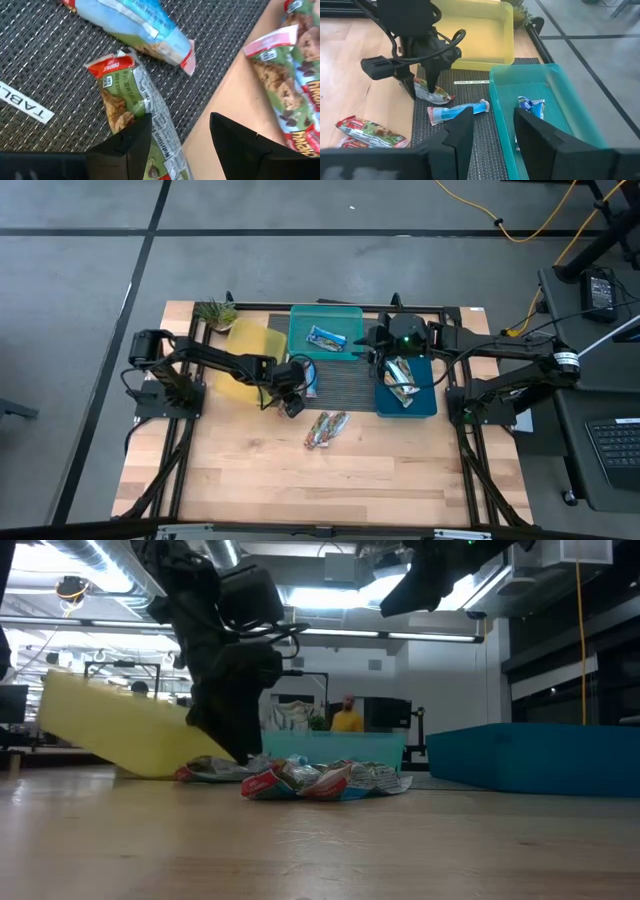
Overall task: Pick and place Granola Bars by type
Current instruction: Put the red granola bar into the yellow bin
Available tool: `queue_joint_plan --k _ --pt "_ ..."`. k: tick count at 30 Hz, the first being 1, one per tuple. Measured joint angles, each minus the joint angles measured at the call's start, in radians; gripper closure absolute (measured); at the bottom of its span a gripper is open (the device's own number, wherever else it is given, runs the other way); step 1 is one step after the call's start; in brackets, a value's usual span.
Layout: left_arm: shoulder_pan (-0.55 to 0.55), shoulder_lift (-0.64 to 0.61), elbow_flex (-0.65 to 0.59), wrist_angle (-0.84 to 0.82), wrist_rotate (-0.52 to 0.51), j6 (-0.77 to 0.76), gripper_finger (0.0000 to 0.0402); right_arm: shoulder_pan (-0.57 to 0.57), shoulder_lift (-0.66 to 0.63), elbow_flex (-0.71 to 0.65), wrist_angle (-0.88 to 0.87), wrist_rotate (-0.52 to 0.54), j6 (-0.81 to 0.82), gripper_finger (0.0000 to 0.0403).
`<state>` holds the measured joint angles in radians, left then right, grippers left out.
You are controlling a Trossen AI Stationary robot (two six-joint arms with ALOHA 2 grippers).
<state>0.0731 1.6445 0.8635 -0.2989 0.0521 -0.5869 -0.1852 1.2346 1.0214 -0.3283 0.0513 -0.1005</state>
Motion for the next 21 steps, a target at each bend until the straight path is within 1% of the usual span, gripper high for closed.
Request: queue_joint_plan --k 10,14,18,21 --pt "0.000 -0.004 0.014 -0.018 0.047 -0.002 0.0210 0.000 0.000 0.000 0.005 -0.001 0.002 0.0260" --pt "0.001 -0.004 0.094 -0.103 0.036 0.051 0.0210 0.000 0.000 0.000 0.006 -0.001 -0.001 0.0260" --pt "0.001 -0.004 0.190 -0.184 -0.012 0.126 0.0210 0.000 0.000 0.000 0.006 -0.001 -0.008 0.0260" --pt "0.001 -0.004 0.222 -0.220 -0.045 0.184 0.0210 0.000 0.000 0.000 0.006 -0.001 -0.008 0.0260"
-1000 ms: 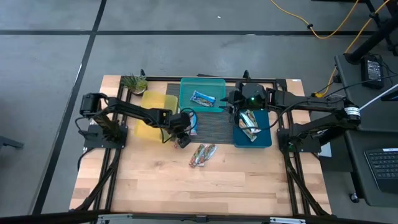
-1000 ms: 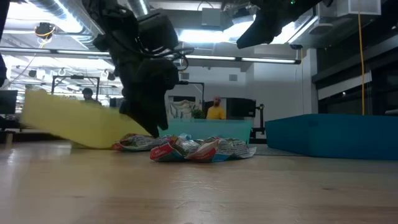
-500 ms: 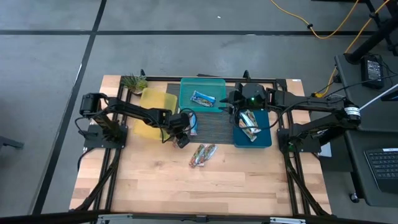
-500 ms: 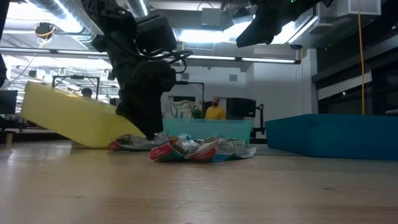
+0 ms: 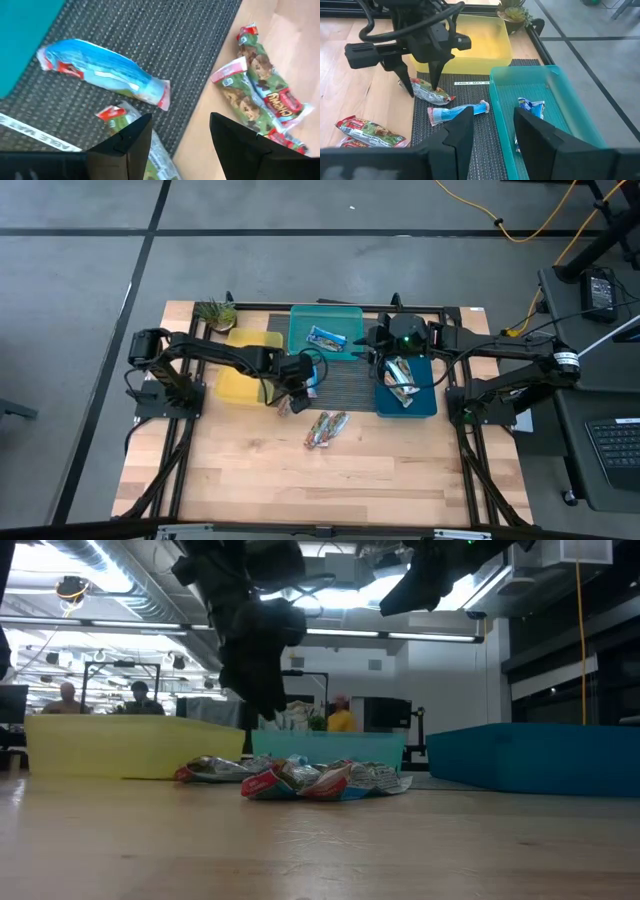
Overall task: Pick and place Granola Bars by type
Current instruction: Put the red granola bar into the yellow bin
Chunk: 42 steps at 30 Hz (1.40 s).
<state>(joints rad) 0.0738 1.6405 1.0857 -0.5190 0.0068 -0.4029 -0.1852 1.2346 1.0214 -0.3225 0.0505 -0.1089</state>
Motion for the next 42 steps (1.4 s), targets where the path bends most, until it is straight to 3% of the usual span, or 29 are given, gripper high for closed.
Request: queue_joint_plan --k 7,17,28,33,42 --pt "0.015 0.026 0.001 -0.086 -0.016 0.052 0.0210 0.000 0.000 0.000 0.000 -0.001 0.000 0.0260" --pt "0.028 0.148 0.001 -0.076 -0.033 0.145 0.0210 0.000 0.000 0.000 -0.002 -0.027 0.002 0.0260" --pt "0.068 0.167 0.002 -0.053 -0.013 0.155 0.0216 0.006 0.000 0.000 -0.005 -0.027 0.029 0.0260" --pt "0.065 0.167 0.002 -0.057 -0.008 0.152 0.0258 0.006 0.000 0.000 -0.005 -0.027 0.029 0.0260" --pt "0.065 0.165 0.021 -0.088 0.016 0.125 0.0389 0.006 0.000 0.000 -0.004 -0.027 0.029 0.0260"
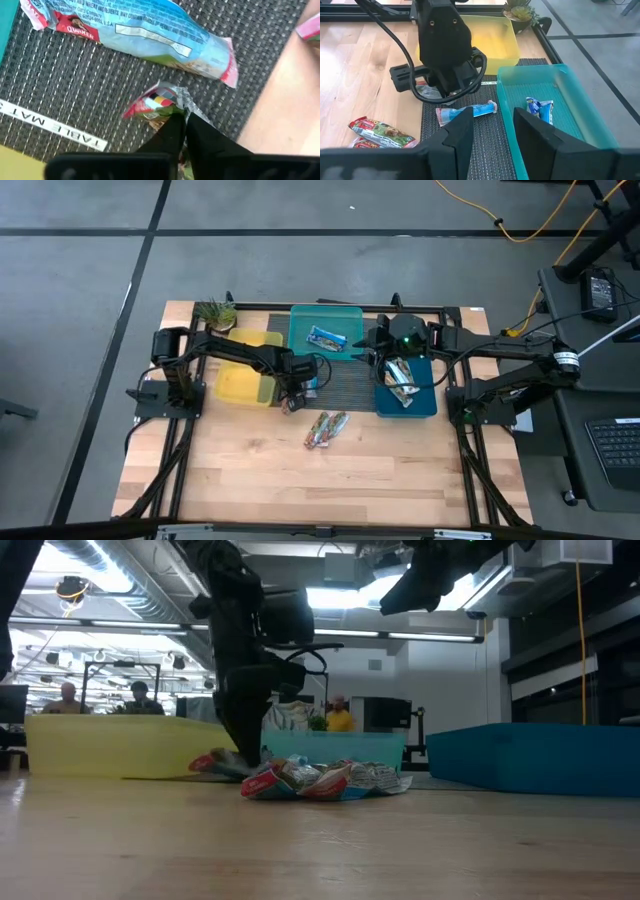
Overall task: Pick and place Granola Bars by type
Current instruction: Put the red granola bar into the yellow bin
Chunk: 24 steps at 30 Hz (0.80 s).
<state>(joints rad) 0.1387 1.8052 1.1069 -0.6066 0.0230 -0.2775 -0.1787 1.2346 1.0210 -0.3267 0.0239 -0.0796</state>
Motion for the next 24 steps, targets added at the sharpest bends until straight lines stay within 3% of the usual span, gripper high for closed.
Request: queue_joint_plan --k 5,11,17,24 --pt "-0.003 -0.007 0.117 -0.111 0.007 0.051 0.0394 0.000 0.000 0.000 0.002 0.000 -0.005 0.0260" --pt "-0.001 -0.010 0.346 -0.319 -0.007 0.131 0.0400 -0.001 0.000 0.000 0.003 0.001 -0.006 0.0260" --pt "0.002 -0.011 0.556 -0.525 -0.113 0.211 0.0397 -0.001 0.000 0.000 0.003 0.001 -0.007 0.0260" --pt "0.036 -0.015 0.649 -0.655 -0.164 0.239 0.0398 -0.001 0.000 0.000 0.003 0.001 -0.006 0.0260"
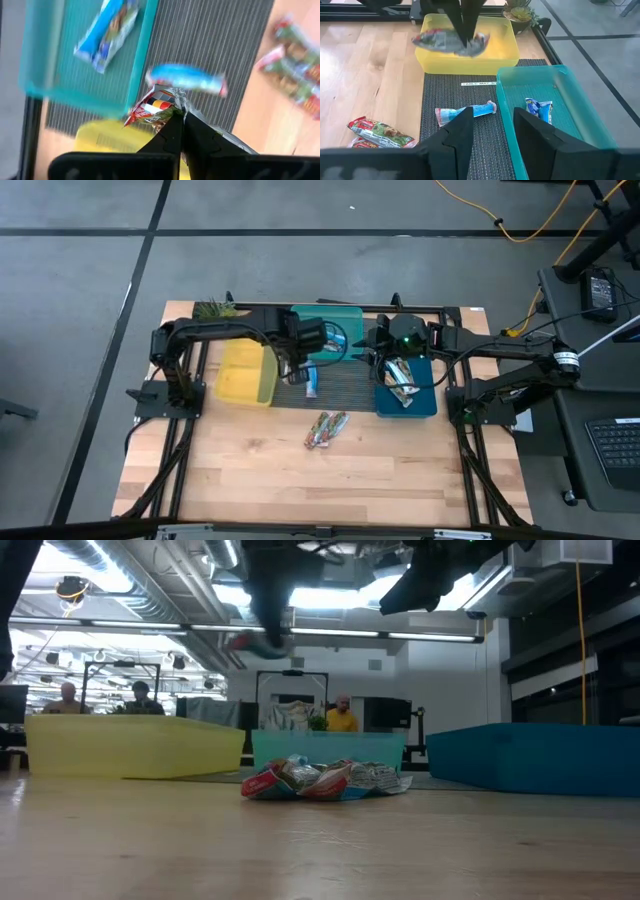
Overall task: Pick and place Granola Bars by type
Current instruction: Put the red granola bar into the yellow bin
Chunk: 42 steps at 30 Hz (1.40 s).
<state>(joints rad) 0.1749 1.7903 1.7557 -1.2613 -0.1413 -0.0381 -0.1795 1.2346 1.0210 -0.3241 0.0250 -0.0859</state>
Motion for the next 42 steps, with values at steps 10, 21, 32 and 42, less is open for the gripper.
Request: queue_joint_plan --k 10,21,32,42 --pt "0.117 -0.223 -0.147 -0.267 -0.111 0.038 0.0397 0.000 0.001 -0.001 0.000 0.034 0.003 0.0260" --pt "0.279 -0.576 -0.593 0.121 0.116 0.029 0.0396 0.000 0.001 -0.001 -0.001 0.034 0.006 0.0260" --pt "0.332 -0.535 -0.937 0.429 0.157 0.035 0.0395 0.000 0.001 -0.001 -0.001 0.034 -0.002 0.0260" --pt "0.347 -0.528 -0.980 0.450 0.164 0.034 0.0377 0.000 0.001 -0.001 0.000 0.034 -0.002 0.0260"
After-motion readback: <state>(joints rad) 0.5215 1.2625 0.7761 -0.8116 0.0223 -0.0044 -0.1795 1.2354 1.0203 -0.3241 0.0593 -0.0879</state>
